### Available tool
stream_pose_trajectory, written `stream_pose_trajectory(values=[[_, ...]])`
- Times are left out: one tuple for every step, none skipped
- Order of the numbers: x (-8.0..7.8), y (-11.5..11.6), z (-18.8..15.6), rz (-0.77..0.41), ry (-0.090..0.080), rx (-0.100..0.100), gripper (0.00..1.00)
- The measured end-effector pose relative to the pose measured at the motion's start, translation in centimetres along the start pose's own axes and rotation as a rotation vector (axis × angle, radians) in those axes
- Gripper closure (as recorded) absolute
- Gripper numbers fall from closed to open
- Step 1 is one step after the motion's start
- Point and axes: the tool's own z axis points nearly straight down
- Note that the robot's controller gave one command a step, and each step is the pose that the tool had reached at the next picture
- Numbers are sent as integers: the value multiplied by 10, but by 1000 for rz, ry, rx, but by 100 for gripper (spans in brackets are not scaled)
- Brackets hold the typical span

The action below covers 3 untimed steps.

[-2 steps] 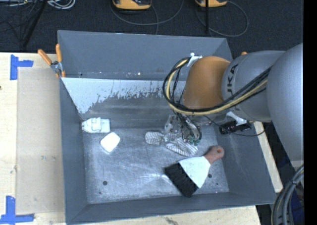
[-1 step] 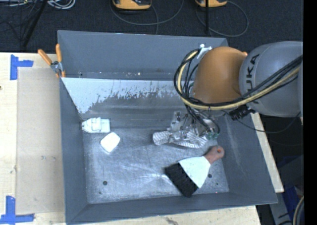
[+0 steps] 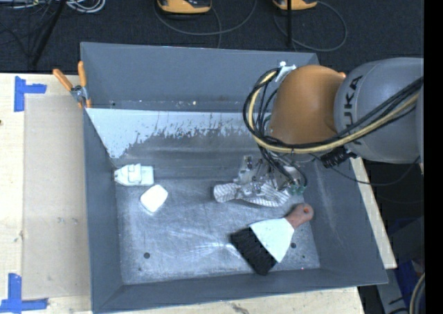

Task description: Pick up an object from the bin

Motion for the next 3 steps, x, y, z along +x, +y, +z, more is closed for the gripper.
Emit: stream_pose_trajectory(values=[[0,-1,-38,-2,8,-1,100],[-3,0,-69,-2,-6,1,100],[-5,2,-66,4,-1,0,100]])
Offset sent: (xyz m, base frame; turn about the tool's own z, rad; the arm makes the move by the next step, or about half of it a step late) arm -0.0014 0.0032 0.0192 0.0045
